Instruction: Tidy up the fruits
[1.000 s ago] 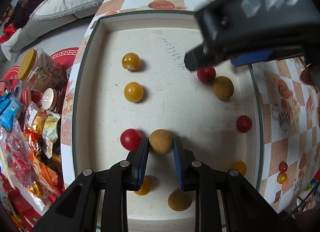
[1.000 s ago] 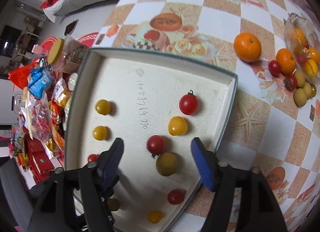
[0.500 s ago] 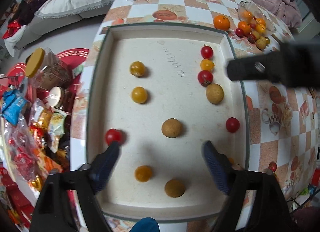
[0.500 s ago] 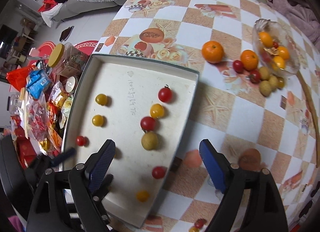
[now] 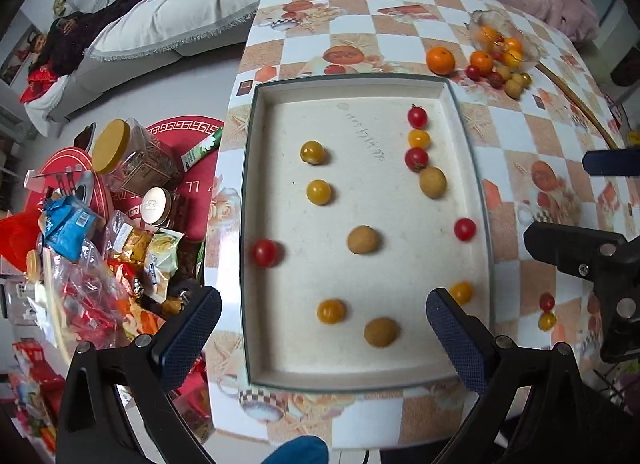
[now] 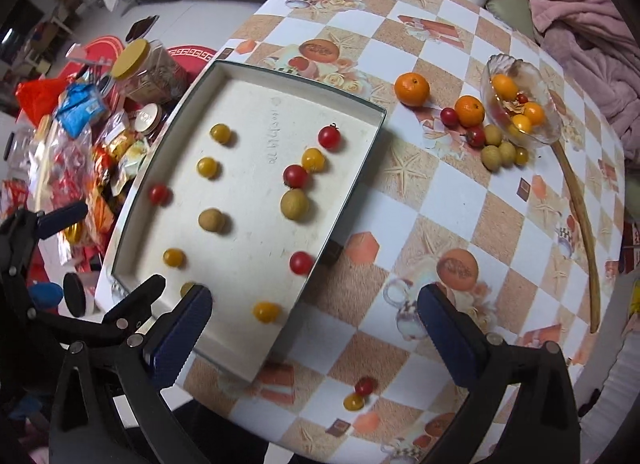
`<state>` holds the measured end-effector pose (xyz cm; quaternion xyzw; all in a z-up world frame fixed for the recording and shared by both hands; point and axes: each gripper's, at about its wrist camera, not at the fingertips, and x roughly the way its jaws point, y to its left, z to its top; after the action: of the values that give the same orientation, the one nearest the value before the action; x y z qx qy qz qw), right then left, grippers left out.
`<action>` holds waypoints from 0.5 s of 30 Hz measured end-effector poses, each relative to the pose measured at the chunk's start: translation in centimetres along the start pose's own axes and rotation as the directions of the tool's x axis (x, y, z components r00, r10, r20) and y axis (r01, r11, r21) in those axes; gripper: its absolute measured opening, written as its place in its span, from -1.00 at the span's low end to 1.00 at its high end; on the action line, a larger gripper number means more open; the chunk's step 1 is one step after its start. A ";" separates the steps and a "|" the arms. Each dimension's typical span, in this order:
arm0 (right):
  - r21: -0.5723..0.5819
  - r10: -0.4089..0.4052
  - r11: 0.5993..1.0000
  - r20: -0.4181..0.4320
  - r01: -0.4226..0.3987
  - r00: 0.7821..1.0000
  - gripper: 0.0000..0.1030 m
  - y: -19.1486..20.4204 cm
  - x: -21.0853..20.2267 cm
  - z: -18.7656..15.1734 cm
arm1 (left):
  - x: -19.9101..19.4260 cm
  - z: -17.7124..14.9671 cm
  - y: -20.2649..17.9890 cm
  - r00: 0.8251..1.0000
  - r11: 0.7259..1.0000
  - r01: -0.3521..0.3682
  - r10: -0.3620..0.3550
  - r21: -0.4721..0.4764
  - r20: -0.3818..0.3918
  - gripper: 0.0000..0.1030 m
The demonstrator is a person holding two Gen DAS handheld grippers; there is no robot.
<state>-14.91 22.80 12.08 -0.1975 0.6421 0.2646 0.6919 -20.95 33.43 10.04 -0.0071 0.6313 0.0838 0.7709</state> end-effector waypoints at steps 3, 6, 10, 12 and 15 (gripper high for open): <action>-0.015 0.000 1.000 0.001 0.000 1.000 0.99 0.1 -0.9 -0.4 | -0.8 -0.4 -0.4 1.000 1.000 0.001 -0.001 0.016 -0.005 1.00; -0.030 0.001 1.000 0.007 -0.001 1.000 0.99 0.1 -1.6 -0.9 | -1.5 -0.9 -0.8 1.000 1.000 -0.016 0.016 0.026 0.001 1.00; -0.077 -0.006 0.997 0.011 0.007 1.000 0.99 0.4 -2.5 -1.9 | -2.3 -1.4 -1.3 0.999 0.999 -0.046 0.046 0.011 0.002 1.00; -0.095 -0.016 0.995 0.013 0.017 1.000 0.99 0.5 -2.7 -2.2 | -2.7 -1.7 -1.5 0.999 0.999 -0.040 0.040 -0.004 0.000 1.00; -0.111 -0.012 0.994 0.020 0.015 1.000 0.99 0.5 -3.1 -2.5 | -3.1 -2.0 -1.8 0.999 0.999 -0.033 0.033 -0.019 0.001 1.00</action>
<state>-17.25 21.32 14.95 -0.2373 0.6184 0.2970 0.6878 -23.25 31.01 12.46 -0.0039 0.6300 0.1026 0.7698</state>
